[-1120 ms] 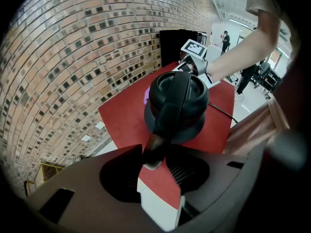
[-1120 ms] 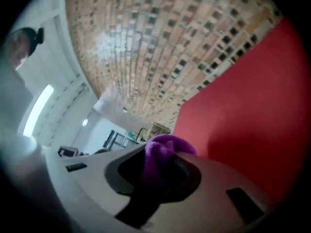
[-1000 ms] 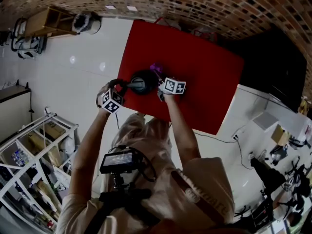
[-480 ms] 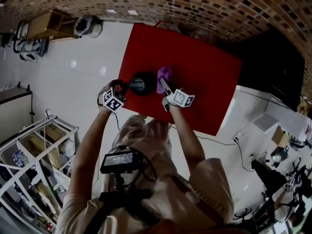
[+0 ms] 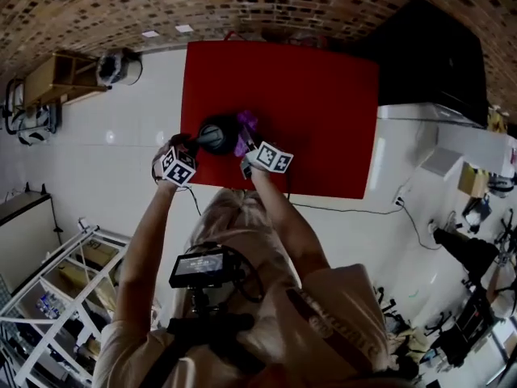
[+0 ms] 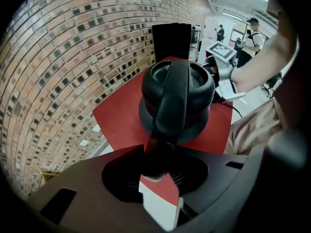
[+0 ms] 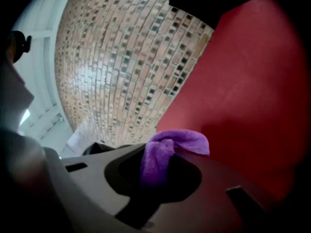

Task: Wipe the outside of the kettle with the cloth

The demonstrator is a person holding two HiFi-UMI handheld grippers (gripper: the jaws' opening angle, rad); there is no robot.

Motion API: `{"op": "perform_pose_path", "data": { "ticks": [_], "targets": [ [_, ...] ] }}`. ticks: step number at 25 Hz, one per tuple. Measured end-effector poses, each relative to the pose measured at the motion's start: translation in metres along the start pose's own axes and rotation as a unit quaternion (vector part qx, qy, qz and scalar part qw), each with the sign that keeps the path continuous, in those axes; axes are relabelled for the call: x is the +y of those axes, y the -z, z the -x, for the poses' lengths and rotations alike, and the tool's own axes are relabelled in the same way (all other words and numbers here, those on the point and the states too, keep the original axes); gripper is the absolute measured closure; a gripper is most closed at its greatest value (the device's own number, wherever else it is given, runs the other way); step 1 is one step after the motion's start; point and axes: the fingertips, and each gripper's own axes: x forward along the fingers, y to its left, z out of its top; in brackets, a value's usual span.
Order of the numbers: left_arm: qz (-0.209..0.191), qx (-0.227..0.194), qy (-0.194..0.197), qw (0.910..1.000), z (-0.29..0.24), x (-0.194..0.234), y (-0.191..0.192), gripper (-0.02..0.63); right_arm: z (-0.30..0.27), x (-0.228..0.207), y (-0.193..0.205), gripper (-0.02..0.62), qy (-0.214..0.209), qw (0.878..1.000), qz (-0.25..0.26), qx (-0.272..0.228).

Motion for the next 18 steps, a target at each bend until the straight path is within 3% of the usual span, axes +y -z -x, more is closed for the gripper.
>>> {"op": "perform_pose_path", "data": {
  "ticks": [4,6,9,14,18],
  "targets": [
    [-0.02,-0.035,0.002,0.9992,-0.003,0.006,-0.018,0.486,-0.024,-0.083,0.013,0.518,0.101,0.994,-0.045,0.011],
    [-0.017,-0.057,0.004,0.9982,-0.004,0.006,-0.019,0.486,-0.026,-0.098,0.019,0.518,0.107,0.992,-0.069,0.028],
    [-0.01,-0.091,0.01,0.9957,0.004,0.004,-0.015,0.486,-0.001,-0.063,0.001,0.518,0.067,0.996,-0.065,0.003],
    [-0.024,-0.131,0.045,0.9901,0.015,0.001,-0.02,0.48,0.086,0.038,-0.042,0.518,-0.014,0.992,-0.037,-0.122],
    [-0.03,-0.137,0.06,0.9883,0.016,-0.001,-0.021,0.48,0.066,0.079,-0.008,0.518,-0.036,0.993,0.005,-0.109]
  ]
}}
